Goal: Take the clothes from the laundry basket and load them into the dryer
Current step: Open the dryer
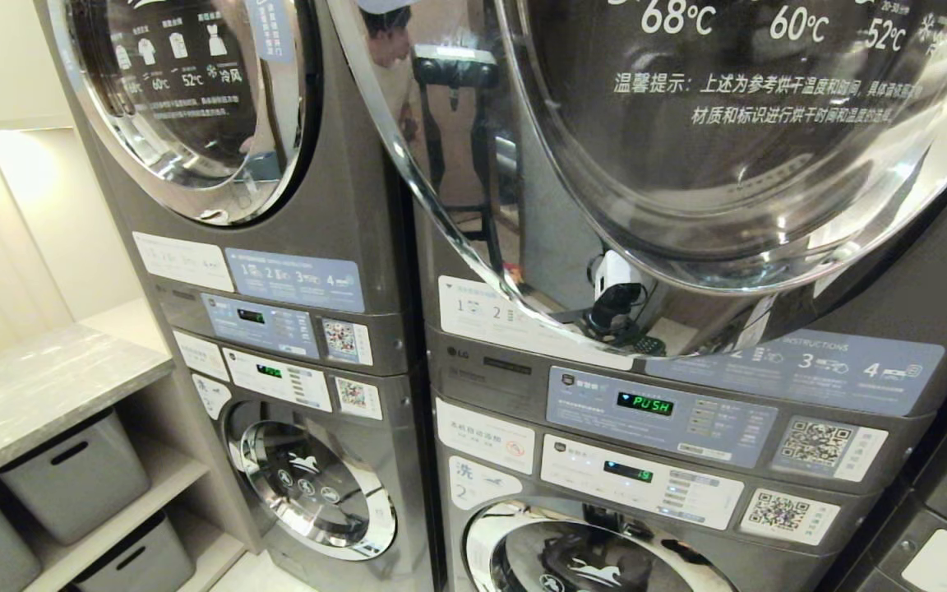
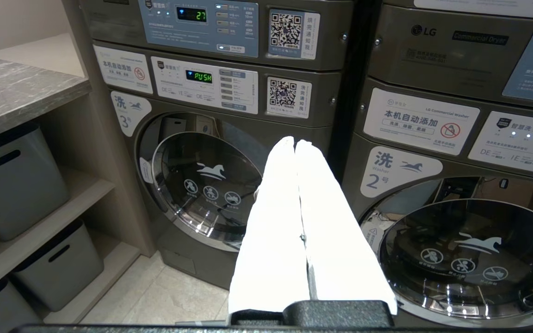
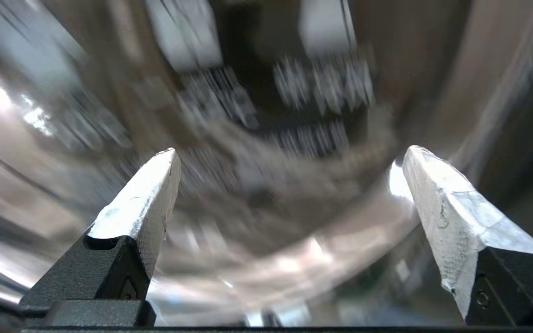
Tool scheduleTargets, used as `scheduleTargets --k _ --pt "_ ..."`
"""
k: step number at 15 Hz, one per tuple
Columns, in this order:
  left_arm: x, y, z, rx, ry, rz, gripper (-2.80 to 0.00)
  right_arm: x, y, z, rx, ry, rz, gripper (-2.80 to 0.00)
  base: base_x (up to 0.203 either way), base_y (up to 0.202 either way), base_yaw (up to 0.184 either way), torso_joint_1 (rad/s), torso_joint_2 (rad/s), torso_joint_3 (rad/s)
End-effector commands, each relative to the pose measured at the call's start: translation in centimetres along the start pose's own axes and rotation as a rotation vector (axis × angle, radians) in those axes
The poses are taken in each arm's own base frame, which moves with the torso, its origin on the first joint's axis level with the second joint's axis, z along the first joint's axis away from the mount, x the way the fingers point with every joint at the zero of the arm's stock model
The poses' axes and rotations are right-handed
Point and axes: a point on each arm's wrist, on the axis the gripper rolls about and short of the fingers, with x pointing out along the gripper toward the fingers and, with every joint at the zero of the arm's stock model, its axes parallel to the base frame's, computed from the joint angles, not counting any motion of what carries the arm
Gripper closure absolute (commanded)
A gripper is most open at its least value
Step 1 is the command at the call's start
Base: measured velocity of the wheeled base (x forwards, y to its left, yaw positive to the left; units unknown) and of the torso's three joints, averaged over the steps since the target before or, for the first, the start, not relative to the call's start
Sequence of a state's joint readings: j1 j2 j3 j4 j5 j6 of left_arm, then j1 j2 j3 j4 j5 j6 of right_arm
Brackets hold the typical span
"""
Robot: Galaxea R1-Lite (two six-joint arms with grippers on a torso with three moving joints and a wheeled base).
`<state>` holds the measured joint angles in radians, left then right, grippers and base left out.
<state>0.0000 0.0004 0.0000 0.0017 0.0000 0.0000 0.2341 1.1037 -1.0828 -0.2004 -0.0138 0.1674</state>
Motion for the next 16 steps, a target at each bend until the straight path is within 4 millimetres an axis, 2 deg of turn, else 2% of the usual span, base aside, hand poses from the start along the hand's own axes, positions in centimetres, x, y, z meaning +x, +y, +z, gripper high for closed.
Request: scheduleTargets --k 1,4,6,9,11,16 --pt "0.0 0.0 0.0 0.000 -0.001 0.000 0.00 -1.5 -0.9 -2.3 -0.005 0.054 -0.042 -2.80 0.000 0.000 0.000 0.000 0.00 0.000" --pt "0.0 0.0 0.0 0.000 -0.001 0.000 0.00 -3.0 -2.3 -6.9 -0.008 0.190 -0.122 -2.80 0.000 0.000 0.000 0.000 0.00 0.000" --pt "0.0 0.0 0.0 0.000 -0.001 0.000 0.00 -2.8 -3.7 -8.4 -0.005 0.242 -0.207 -2.80 0.000 0.000 0.000 0.000 0.00 0.000" --pt "0.0 0.0 0.0 0.000 -0.001 0.000 0.00 -3.5 -4.0 -10.2 -0.002 0.294 -0.220 -2.80 0.000 0.000 0.000 0.000 0.00 0.000" --pt "0.0 0.0 0.0 0.000 -0.001 0.000 0.00 -4.9 -4.1 -11.7 -0.010 0.330 -0.225 -2.80 0.000 0.000 0.000 0.000 0.00 0.000" --pt "0.0 0.0 0.0 0.000 -0.001 0.000 0.00 -10.8 -4.6 -19.1 -0.184 0.485 -0.214 -2.80 0.000 0.000 0.000 0.000 0.00 0.000"
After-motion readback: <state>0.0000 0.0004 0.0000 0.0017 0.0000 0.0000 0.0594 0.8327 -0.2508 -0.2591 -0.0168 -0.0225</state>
